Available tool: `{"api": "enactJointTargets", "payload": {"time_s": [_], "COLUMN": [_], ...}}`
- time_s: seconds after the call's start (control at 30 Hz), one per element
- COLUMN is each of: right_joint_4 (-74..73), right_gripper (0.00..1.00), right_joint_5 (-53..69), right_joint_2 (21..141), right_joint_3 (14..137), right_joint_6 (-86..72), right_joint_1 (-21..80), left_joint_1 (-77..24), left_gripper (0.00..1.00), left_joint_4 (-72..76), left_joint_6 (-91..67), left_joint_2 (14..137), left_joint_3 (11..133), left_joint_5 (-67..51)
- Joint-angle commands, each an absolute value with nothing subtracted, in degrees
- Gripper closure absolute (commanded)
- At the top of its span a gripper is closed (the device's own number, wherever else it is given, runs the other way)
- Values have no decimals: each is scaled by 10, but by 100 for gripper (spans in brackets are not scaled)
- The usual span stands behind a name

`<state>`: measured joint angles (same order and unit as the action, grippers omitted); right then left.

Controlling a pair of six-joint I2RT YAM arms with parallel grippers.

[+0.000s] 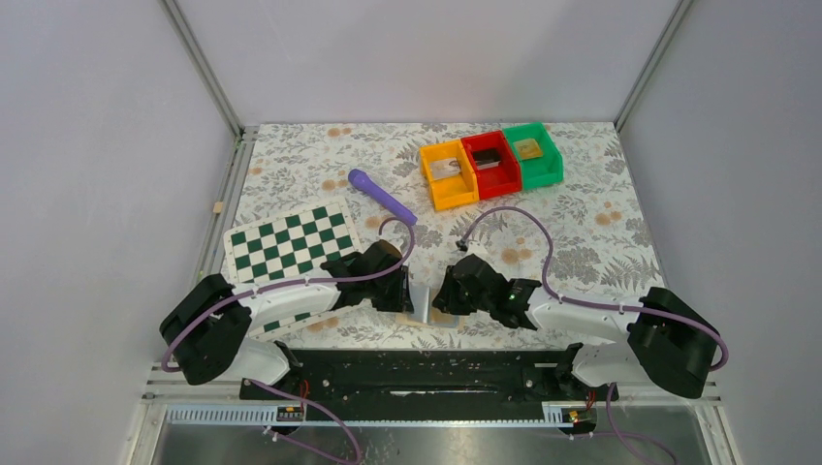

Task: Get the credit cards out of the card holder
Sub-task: Remove the credit card from the card holder.

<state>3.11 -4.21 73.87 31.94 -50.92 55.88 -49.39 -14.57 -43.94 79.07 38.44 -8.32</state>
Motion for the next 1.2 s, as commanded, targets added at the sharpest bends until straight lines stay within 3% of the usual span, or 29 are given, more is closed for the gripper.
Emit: {"api": "enactJointTargets", "payload": {"time_s": [0.0,0.17,1.17], "right_joint_4": [17,-23,-60], "right_gripper": [74,59,62], "right_joint_5": [-77,-106,-110], "right_joint_2": [729,713,744], "right_joint_3": [315,307,338], "right_joint_6": [-497,-500,-495], "right_joint_1": [559,557,556], "left_joint_1": [-491,-491,-491], "left_gripper": [77,78,79], "left_joint_4": [-153,-144,-123], "left_joint_6": [-428,-430,-429], "left_joint_2": [787,799,807], "left_joint_3": [397,391,365], "left_joint_5": [-54,-61,-68]}}
